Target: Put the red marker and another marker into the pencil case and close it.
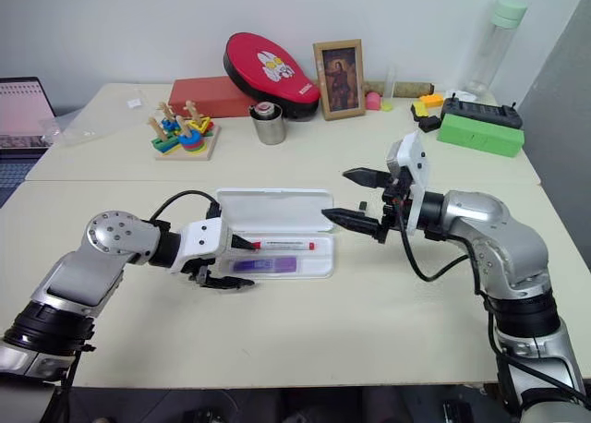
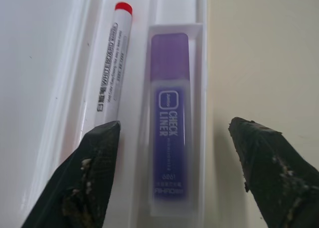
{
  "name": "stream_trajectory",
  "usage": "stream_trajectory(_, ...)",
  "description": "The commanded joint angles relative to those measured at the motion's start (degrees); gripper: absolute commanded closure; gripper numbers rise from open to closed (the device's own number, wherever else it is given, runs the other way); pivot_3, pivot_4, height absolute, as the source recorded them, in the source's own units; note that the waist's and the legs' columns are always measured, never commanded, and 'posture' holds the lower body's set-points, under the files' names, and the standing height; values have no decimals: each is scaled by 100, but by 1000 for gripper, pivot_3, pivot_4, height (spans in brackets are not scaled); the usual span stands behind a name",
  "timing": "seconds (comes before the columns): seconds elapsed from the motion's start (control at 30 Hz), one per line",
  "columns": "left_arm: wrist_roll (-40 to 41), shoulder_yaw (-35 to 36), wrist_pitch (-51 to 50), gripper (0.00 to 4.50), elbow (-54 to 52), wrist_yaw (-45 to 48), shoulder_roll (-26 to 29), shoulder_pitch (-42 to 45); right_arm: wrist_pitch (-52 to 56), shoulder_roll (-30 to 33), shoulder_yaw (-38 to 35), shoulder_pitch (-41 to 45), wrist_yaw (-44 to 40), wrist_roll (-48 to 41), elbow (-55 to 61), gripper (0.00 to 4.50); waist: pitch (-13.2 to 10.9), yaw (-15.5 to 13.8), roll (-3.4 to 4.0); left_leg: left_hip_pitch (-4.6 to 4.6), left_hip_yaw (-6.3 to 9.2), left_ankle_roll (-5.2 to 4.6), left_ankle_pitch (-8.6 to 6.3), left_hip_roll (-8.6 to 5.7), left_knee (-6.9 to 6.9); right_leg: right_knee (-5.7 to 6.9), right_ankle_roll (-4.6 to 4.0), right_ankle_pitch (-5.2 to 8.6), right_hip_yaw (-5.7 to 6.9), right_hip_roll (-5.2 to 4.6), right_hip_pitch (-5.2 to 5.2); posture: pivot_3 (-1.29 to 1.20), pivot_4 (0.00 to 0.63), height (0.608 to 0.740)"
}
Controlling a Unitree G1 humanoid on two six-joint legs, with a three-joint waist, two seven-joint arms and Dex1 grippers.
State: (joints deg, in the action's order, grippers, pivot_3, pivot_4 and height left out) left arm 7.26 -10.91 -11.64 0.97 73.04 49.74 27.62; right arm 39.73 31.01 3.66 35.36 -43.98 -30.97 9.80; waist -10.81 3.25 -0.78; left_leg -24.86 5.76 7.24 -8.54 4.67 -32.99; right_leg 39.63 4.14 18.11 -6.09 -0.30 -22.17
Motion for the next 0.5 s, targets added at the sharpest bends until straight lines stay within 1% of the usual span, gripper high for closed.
stream_trajectory(0.03, 614, 529, -239, 9, -441, -305, -355, 173, 108, -261, 205, 240, 897, 771, -673, 0, 0, 1, 0, 0, 0, 0, 0, 0, -1, 2, 0, 0, 0, 0, -1, 0, 150, 740)
stream_trajectory(0.07, 675, 586, -270, 9, -507, -367, -428, 170, 143, -313, 241, 263, 1030, 900, -766, 0, 0, 1, 0, 0, 0, 0, 0, -1, -1, 3, 0, 0, 0, 0, 0, 0, 150, 740)
stream_trajectory(0.13, 1066, 836, -506, 9, -784, -752, -848, 193, 332, -573, 291, 351, 1650, 1279, -1164, 0, 0, 1, 0, -1, 1, 0, 0, -1, 0, 4, -1, -1, 1, 0, -1, 0, 150, 740)
stream_trajectory(0.2, 1395, 1025, -861, 9, -1071, -1198, -1260, 203, 587, -990, 225, 368, 2188, 1428, -1342, 0, 1, 1, -1, -1, 5, 1, 0, -2, -1, 12, -2, -1, 4, 0, -1, 0, 150, 740)
stream_trajectory(0.23, 1447, 1060, -990, 9, -1159, -1329, -1358, 196, 666, -1144, 197, 365, 2330, 1460, -1359, 0, 1, 1, -1, -1, 9, 1, 0, -2, -1, 16, -2, -1, 7, 0, 0, 0, 150, 740)
stream_trajectory(0.33, 1431, 1024, -1145, 9, -1354, -1655, -1552, 120, 774, -1547, 163, 383, 2808, 1690, -1610, 0, 1, 31, -1, 0, 15, 1, 1, -2, 0, 28, -4, 0, 11, 1, -3, 0, 150, 740)
stream_trajectory(0.5, 1335, 983, -1221, 9, -1411, -2231, -1912, 151, 626, -1762, 458, 415, 3213, 2256, -2076, 0, 1, 15, -1, 5, 22, 2, 2, -6, -7, 32, -4, 0, 16, -1, 5, 0, 150, 740)
